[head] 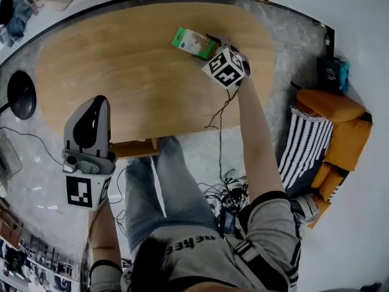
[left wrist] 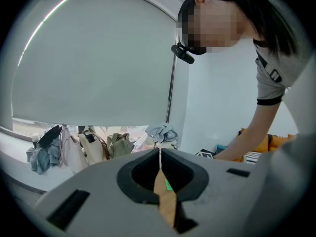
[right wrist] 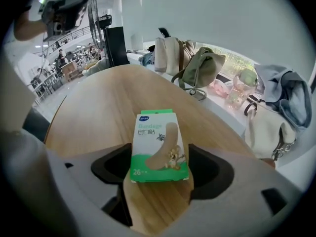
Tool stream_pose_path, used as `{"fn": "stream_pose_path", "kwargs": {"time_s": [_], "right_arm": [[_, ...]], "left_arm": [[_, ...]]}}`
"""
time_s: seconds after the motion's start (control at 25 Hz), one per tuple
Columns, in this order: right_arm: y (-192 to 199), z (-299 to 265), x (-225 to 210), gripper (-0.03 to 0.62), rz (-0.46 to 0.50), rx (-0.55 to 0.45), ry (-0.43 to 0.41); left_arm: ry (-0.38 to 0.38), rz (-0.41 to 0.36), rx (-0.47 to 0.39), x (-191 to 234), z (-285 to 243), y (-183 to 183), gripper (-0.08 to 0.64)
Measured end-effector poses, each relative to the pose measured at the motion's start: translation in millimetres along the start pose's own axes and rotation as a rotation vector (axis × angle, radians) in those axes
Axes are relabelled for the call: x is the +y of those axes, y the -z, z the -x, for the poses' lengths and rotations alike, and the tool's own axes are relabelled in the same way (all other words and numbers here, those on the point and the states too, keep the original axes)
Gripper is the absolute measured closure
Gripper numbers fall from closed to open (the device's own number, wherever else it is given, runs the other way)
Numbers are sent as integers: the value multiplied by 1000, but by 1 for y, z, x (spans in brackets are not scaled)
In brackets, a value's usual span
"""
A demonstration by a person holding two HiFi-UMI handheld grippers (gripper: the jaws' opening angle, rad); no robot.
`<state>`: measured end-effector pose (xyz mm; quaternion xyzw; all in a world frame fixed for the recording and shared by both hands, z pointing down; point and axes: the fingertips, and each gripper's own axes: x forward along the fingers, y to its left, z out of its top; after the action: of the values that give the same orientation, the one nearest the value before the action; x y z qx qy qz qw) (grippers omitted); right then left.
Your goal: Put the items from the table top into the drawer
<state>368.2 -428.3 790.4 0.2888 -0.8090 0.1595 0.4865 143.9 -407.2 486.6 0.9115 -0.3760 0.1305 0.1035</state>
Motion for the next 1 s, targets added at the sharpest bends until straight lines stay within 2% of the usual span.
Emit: {"fn": "stream_pose_path", "kwargs": {"time_s": [0.16,0.32,0.44,0.76,1.0], "right_arm": [[2,-7,-1,219,-16,11,-46],[3,-9,1,235,-48,1,-57],[1,-8,3,241,-103,-15,-55],[-31,20,22,244,-303,-208,13],[-62,55,48,244,-447,-370,70]], "left_arm": [[-1,9,16,5,-1,9,546],[-14,25,12,9,0,15,546],[-32,30,-28,9,-5,3,546],[-56,11,-67,15,11,-6,546],[-87,21,-75,23,47,1,546]]}}
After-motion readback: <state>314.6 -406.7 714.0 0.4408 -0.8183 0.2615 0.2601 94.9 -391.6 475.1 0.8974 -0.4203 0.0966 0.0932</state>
